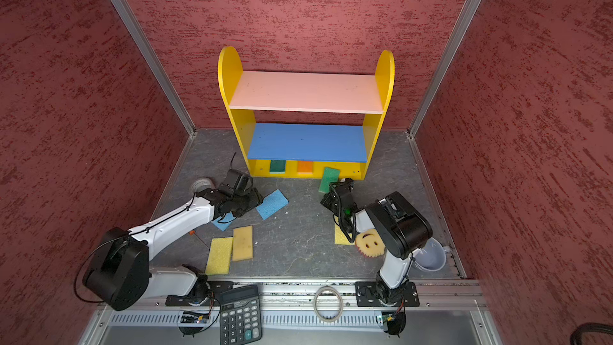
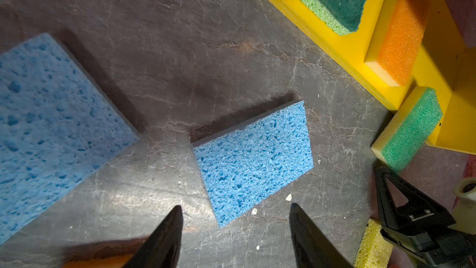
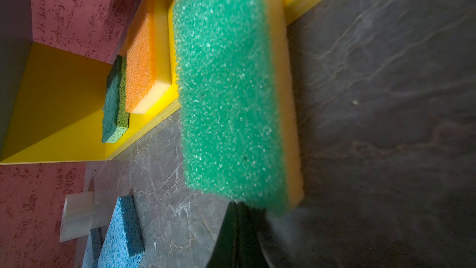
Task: Place and organize the cleaning sponges onto the shelf
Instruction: 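Stand the green sponge against the board beside the orange sponge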
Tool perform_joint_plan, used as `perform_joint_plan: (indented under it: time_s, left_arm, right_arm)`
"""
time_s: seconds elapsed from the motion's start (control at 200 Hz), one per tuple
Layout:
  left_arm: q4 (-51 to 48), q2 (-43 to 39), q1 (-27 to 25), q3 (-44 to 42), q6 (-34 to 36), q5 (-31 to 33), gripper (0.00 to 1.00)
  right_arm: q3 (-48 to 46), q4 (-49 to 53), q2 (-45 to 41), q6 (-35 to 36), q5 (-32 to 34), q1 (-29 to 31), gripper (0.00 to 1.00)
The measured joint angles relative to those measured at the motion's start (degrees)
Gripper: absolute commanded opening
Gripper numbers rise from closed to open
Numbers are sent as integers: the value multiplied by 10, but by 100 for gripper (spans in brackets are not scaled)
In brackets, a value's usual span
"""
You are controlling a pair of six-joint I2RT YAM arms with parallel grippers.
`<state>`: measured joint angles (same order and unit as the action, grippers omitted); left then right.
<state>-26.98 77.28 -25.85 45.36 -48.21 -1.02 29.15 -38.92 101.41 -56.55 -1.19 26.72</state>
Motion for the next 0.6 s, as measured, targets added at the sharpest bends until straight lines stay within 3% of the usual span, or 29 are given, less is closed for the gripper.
perform_joint_plan:
  time_s: [0.24, 0.596]
  left_arm:
    - [-2, 0, -5, 2, 0, 3, 66]
    - [-9, 0, -8, 20, 0, 14, 66]
  right_arm:
    - [1, -58, 25, -29, -27, -46, 6]
    - [49, -54, 32, -25, -51, -98, 9]
